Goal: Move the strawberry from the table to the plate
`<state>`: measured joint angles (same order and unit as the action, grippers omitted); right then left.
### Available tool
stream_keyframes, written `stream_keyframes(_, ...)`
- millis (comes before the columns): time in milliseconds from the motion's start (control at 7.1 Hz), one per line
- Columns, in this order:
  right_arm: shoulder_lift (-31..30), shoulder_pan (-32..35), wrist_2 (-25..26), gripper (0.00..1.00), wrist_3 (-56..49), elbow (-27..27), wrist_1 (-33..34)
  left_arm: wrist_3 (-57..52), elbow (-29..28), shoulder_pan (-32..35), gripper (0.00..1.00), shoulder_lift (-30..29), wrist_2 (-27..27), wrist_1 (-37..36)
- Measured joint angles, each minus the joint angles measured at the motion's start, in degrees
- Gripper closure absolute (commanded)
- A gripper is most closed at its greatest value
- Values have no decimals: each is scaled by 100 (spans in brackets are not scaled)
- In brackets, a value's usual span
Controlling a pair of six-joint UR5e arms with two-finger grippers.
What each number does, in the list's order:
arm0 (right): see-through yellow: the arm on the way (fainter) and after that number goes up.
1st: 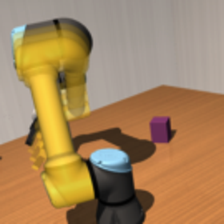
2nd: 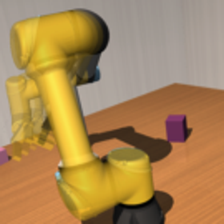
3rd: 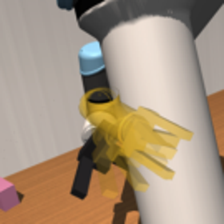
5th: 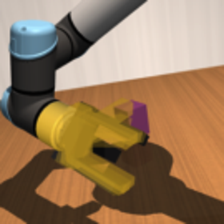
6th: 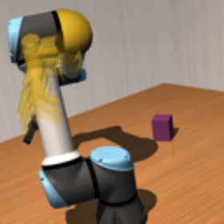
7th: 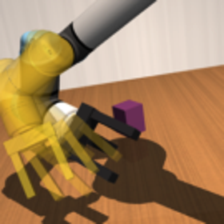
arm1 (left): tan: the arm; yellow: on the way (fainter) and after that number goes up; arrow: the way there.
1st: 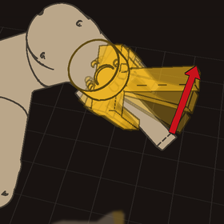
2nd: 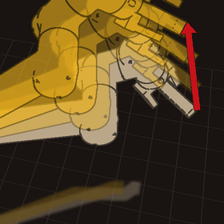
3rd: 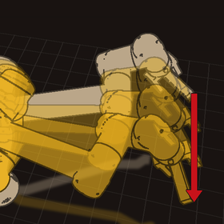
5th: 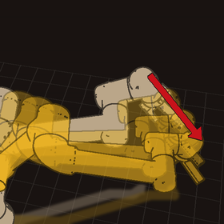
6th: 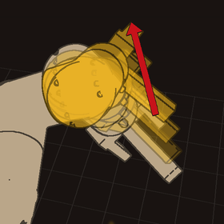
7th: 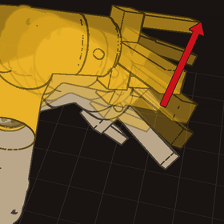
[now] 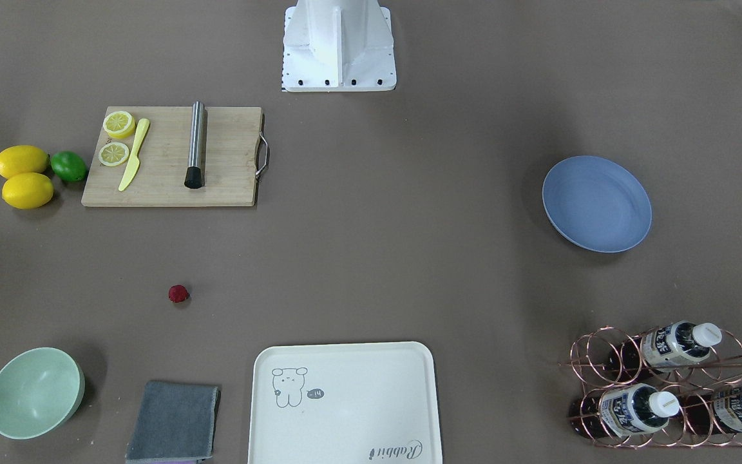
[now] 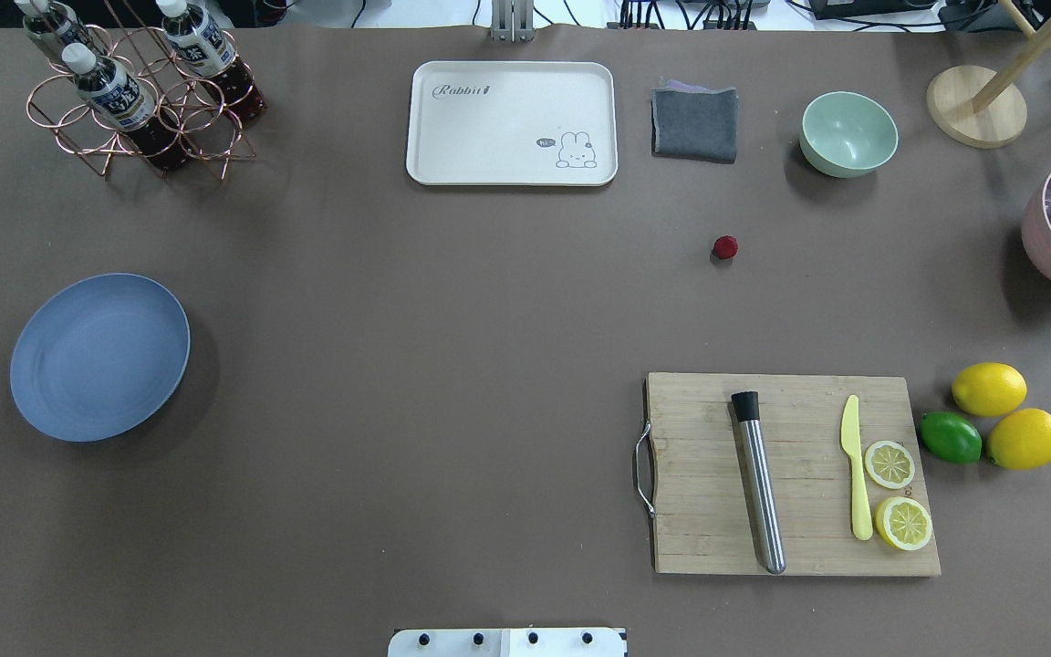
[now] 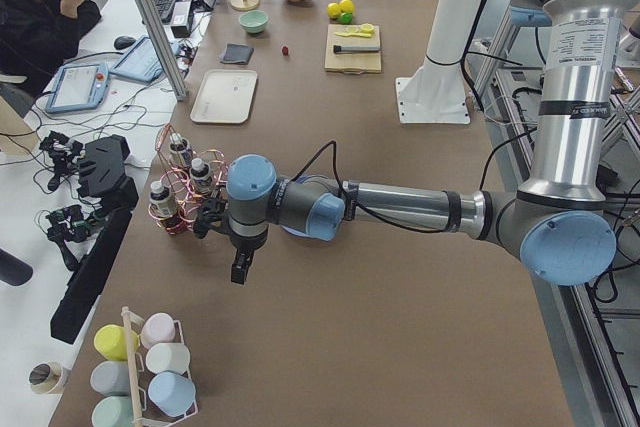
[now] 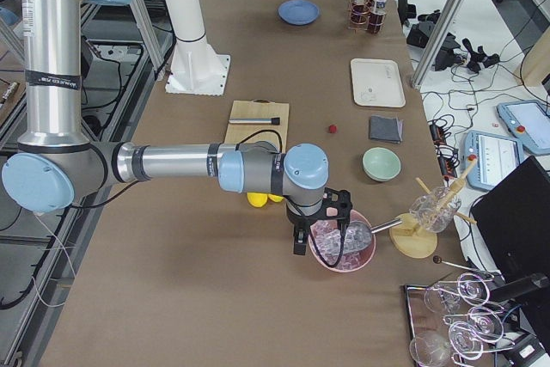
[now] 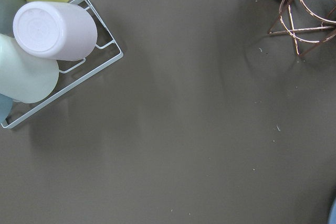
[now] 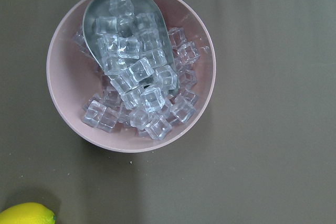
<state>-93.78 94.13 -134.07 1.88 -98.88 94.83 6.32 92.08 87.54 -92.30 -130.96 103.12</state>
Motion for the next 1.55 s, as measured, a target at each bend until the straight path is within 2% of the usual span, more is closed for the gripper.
stream_keyframes(1549,-51,0,-100,0,-3,-81,2,1,-46,0,2,45,-2,-3)
